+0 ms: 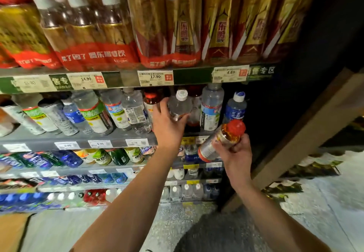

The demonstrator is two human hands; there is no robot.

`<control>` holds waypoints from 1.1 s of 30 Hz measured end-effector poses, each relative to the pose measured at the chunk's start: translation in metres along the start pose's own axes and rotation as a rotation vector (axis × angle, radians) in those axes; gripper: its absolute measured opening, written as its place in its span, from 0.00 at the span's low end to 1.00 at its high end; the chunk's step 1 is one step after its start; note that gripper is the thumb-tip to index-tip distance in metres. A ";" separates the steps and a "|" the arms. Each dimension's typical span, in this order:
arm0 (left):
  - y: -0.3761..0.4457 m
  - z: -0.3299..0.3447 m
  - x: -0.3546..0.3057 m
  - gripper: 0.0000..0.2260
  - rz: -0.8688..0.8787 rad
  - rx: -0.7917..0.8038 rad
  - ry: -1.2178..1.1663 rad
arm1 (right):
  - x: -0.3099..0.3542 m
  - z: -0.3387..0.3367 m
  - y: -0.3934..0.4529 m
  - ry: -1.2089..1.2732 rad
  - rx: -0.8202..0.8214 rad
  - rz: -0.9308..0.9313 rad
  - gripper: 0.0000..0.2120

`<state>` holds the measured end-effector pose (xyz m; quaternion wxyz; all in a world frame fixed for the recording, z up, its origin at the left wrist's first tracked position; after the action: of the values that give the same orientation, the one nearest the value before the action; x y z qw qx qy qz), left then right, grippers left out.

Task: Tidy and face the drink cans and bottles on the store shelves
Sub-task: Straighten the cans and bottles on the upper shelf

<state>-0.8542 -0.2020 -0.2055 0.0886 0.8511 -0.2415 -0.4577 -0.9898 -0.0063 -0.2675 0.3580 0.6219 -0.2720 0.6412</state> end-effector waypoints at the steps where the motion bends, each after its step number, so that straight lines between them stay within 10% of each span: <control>1: -0.003 0.001 -0.001 0.35 0.032 -0.004 0.015 | 0.001 0.001 0.001 0.017 0.010 -0.002 0.24; 8: -0.008 0.004 0.008 0.45 0.023 0.128 -0.100 | 0.005 0.006 0.009 0.040 0.029 0.008 0.24; 33: -0.008 -0.124 0.121 0.26 -0.277 0.139 -0.637 | 0.039 0.140 0.029 -0.344 -0.180 -0.135 0.28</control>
<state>-0.6937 -0.2633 -0.2270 -0.1123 0.6942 -0.1702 -0.6903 -0.9277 -0.1302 -0.2152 0.4026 0.7046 -0.3431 0.4731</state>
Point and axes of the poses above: each hand's wrist, its own y-axis towards the middle knuckle, its own z-axis out of the palm, x = y × z, the point moved 8 cm from there along y, towards the middle knuckle, and after that the axes turned 6 degrees about x, right-handed, at the moved point
